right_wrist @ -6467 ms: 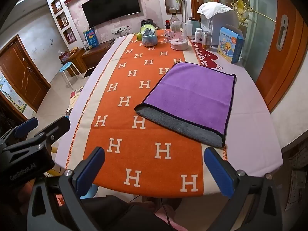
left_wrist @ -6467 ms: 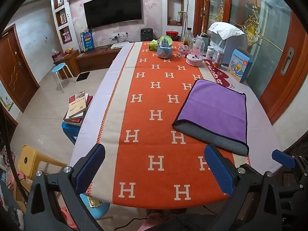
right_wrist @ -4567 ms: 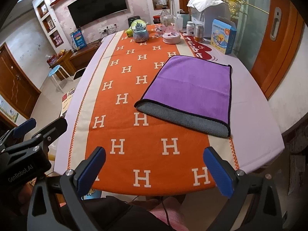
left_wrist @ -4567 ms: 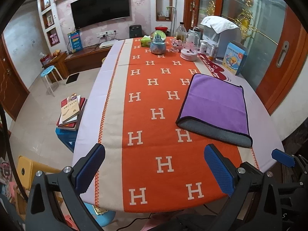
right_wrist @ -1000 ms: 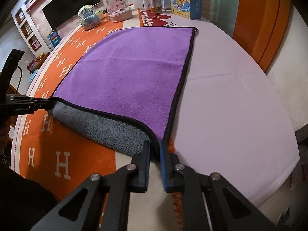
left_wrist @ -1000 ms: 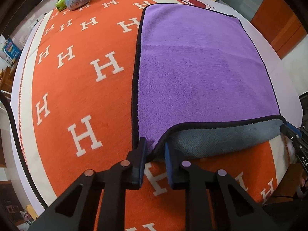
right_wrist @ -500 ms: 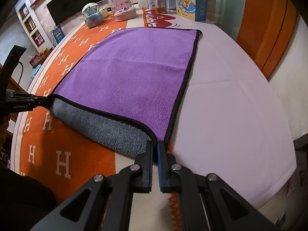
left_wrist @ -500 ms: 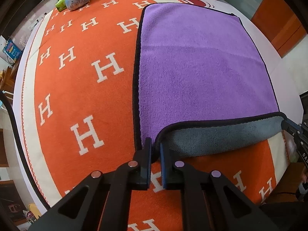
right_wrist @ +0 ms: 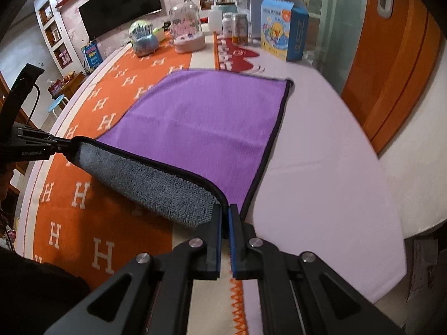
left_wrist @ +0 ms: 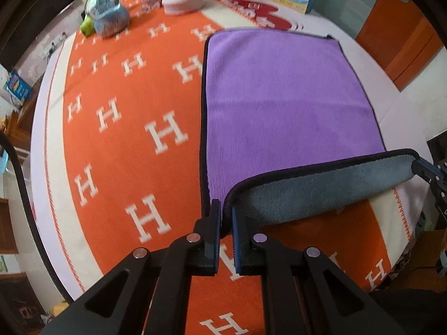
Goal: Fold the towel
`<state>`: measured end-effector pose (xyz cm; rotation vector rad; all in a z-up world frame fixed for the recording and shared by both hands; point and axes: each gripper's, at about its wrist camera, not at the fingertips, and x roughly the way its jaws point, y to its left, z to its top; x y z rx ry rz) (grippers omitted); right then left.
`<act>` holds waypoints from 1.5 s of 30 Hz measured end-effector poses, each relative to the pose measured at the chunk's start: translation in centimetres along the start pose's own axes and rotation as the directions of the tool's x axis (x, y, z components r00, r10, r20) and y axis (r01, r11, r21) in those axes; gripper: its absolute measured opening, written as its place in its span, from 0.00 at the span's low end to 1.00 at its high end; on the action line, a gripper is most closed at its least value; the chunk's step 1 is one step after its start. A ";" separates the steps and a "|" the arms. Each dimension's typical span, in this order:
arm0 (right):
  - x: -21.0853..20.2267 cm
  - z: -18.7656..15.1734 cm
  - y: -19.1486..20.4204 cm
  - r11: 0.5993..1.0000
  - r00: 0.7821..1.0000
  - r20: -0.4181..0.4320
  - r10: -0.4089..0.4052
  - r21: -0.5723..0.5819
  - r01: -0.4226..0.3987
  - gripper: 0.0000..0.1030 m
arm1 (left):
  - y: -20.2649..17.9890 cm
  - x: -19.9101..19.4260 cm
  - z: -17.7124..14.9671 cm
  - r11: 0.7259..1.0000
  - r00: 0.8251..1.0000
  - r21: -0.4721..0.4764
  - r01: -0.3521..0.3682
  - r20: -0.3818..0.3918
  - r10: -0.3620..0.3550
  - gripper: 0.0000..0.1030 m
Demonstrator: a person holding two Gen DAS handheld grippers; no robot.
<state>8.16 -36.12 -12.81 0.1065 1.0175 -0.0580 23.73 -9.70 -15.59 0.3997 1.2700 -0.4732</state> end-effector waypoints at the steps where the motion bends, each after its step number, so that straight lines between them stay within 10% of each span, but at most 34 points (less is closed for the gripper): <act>1: -0.3 0.4 -0.1 1.000 1.000 0.010 -0.002 -0.002 0.002 0.04 | 0.1 -0.6 0.5 1.000 1.000 0.008 -0.004 0.017 0.004 0.05; 20: -1.3 9.8 -2.4 0.996 0.977 0.199 -0.078 -0.031 0.086 0.04 | 1.2 -4.1 10.3 0.998 0.977 0.011 -0.057 0.209 0.054 0.05; 38: 3.5 15.2 -4.7 0.976 0.917 0.351 -0.189 -0.037 0.215 0.04 | 1.4 -0.4 16.9 0.987 0.896 -0.149 -0.055 0.428 0.114 0.04; 45: 6.5 15.7 -5.0 0.964 0.900 0.382 -0.211 -0.071 0.256 0.04 | 1.5 3.5 18.8 0.980 0.914 -0.191 -0.057 0.384 0.128 0.04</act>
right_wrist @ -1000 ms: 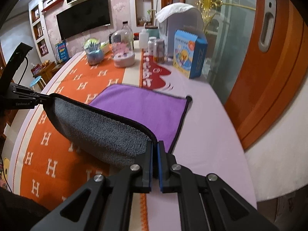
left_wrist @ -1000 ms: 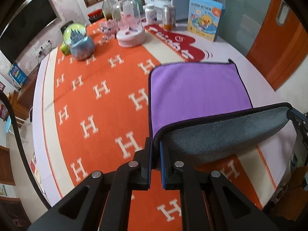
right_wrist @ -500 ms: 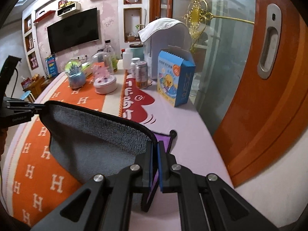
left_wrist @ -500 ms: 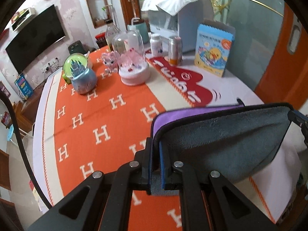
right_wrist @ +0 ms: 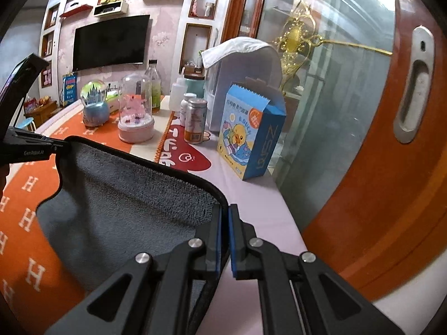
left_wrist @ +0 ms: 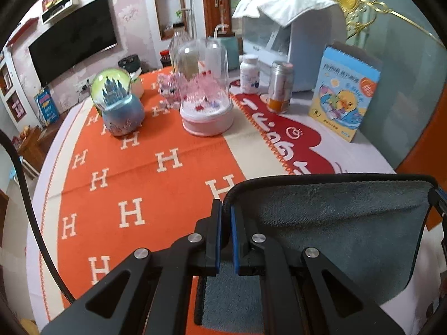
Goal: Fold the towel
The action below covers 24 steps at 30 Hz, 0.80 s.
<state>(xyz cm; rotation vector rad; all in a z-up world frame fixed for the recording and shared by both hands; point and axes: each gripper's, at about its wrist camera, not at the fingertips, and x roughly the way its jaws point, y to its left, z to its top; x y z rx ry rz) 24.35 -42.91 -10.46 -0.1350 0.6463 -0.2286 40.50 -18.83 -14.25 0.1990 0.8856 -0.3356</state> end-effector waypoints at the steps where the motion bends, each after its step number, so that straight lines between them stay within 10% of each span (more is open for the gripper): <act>1: 0.6 -0.2 0.0 1.000 1.000 -0.007 0.004 0.001 -0.004 0.04 | -0.1 0.7 0.0 1.000 1.000 -0.007 -0.001 -0.014 0.001 0.04; 24: 3.1 -0.8 -1.0 0.995 0.995 -0.094 0.043 0.092 -0.034 0.49 | 2.0 0.7 -2.2 0.992 0.994 -0.120 -0.032 -0.108 0.019 0.54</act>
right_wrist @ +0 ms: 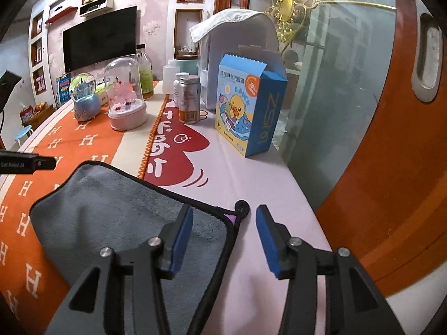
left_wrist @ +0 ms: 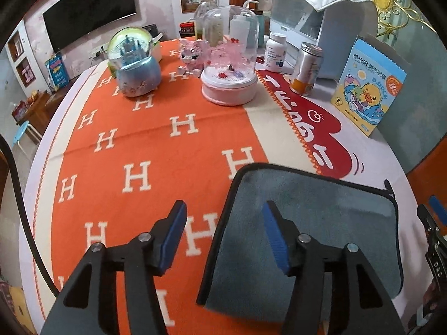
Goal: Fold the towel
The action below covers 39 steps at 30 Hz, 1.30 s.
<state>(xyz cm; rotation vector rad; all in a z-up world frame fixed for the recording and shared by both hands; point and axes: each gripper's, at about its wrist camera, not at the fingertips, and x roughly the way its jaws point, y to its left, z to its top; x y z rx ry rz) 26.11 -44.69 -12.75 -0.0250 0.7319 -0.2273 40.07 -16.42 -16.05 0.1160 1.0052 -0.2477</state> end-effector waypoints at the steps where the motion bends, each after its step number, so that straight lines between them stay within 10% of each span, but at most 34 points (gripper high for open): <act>1: -0.3 0.1 0.1 1.000 1.000 -0.001 0.002 0.003 -0.002 0.52 | 0.3 -0.5 -0.5 1.000 1.000 -0.007 0.002 -0.005 -0.002 0.55; 28: -11.6 -5.6 9.2 0.998 0.987 -0.150 0.063 0.002 -0.064 0.88 | 9.3 -14.6 -15.9 0.988 0.999 -0.156 -0.009 -0.048 0.002 0.69; 39: -18.7 -10.5 13.9 0.992 0.974 -0.188 0.126 0.045 -0.119 0.98 | 12.6 -20.6 -23.5 0.991 0.997 -0.131 0.033 -0.066 -0.042 0.90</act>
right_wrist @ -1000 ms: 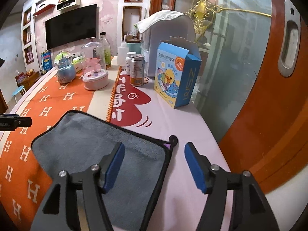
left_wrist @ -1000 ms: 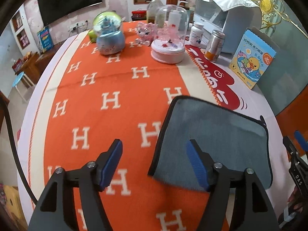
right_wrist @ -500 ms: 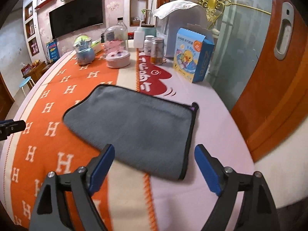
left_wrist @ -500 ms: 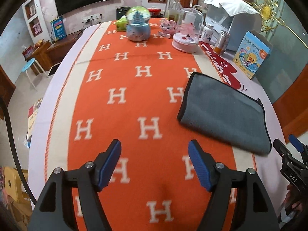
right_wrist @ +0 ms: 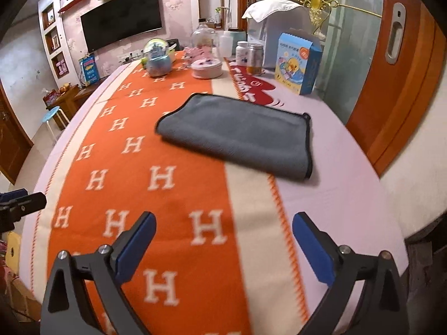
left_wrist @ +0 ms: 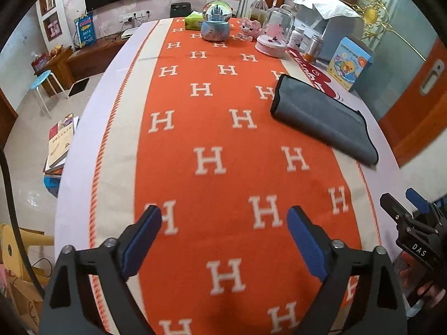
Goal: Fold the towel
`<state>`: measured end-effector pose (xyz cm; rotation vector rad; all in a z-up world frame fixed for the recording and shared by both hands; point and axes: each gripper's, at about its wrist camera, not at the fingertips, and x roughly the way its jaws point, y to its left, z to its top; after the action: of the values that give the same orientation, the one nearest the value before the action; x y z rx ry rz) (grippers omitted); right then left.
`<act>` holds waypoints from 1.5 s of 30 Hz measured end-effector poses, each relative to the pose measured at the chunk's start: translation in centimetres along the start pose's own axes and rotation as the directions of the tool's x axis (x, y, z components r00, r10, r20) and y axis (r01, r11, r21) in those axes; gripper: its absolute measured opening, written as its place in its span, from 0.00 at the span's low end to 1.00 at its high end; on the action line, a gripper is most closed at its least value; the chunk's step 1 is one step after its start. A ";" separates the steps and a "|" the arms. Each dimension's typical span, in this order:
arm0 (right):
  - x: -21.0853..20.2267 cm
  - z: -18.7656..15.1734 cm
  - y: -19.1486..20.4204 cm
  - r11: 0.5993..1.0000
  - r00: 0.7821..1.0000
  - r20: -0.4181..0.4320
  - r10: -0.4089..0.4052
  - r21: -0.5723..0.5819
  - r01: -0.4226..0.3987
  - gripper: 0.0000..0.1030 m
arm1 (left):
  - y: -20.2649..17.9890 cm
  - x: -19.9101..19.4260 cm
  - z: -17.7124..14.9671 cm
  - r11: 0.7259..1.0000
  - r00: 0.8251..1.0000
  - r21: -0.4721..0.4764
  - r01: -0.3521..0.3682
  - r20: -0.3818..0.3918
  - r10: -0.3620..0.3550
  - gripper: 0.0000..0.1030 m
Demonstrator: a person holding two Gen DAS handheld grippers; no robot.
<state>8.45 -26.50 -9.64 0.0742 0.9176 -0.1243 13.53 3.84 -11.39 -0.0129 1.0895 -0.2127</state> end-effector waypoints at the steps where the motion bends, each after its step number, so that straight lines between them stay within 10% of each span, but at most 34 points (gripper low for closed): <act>1: -0.4 -0.5 0.4 1.000 1.000 -0.008 0.007 0.003 -0.007 1.00 | 0.4 -0.7 -0.7 1.000 1.000 -0.001 0.003 0.005 -0.003 0.90; 20: -8.4 -1.9 6.6 0.983 0.986 -0.098 0.134 -0.115 -0.145 1.00 | 4.1 -8.3 -5.5 0.995 1.000 -0.097 0.004 0.027 -0.001 0.99; 45: -13.1 -2.0 2.9 0.988 0.986 -0.082 0.143 -0.051 -0.147 1.00 | -4.7 -14.6 -6.9 0.989 0.983 -0.084 -0.124 0.122 0.134 0.99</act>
<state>-0.61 -22.44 -0.40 0.0935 0.9900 0.0400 0.19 2.47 -1.22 -0.0239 0.9669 -0.0526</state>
